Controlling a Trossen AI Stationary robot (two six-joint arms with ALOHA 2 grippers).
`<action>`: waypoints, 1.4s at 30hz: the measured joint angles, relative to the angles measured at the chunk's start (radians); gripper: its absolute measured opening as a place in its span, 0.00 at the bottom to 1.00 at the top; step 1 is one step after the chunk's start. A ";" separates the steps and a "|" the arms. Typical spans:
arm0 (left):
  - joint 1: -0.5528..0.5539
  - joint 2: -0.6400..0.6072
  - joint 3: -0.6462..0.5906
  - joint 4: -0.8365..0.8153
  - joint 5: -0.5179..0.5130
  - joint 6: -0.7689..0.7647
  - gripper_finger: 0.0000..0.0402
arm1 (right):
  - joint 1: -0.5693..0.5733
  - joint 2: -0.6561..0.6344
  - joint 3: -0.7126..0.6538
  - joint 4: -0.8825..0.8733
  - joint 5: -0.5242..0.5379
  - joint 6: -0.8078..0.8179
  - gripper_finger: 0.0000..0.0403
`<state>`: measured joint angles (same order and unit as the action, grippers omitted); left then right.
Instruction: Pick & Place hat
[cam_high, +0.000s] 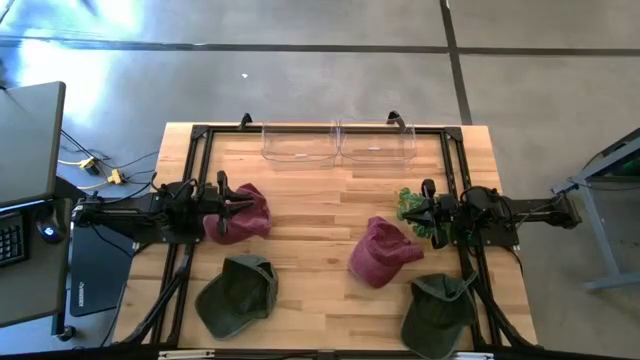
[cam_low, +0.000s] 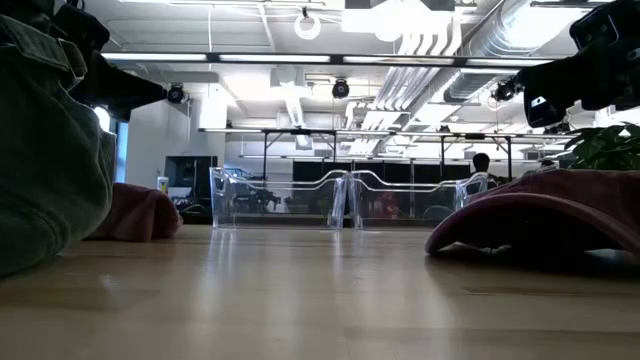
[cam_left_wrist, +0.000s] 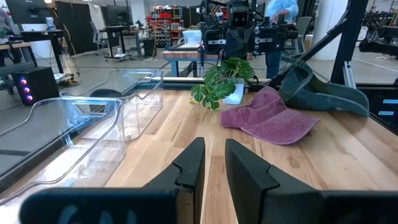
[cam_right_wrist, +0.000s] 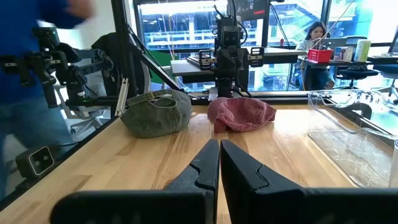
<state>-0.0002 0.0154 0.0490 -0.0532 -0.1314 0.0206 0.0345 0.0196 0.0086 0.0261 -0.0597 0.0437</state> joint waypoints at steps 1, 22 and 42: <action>0.000 0.000 0.000 0.000 0.000 0.000 0.15 | 0.000 0.000 0.000 0.000 0.000 0.000 0.03; 0.000 0.000 0.000 0.000 0.000 0.000 0.15 | 0.000 0.000 0.000 0.000 0.000 0.000 0.03; 0.000 0.000 0.000 0.000 0.000 0.000 0.15 | -0.001 0.000 0.000 0.129 0.070 -0.075 0.03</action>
<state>-0.0002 0.0154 0.0490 -0.0532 -0.1314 0.0204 0.0332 0.0196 0.0086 0.1551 0.0100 -0.0313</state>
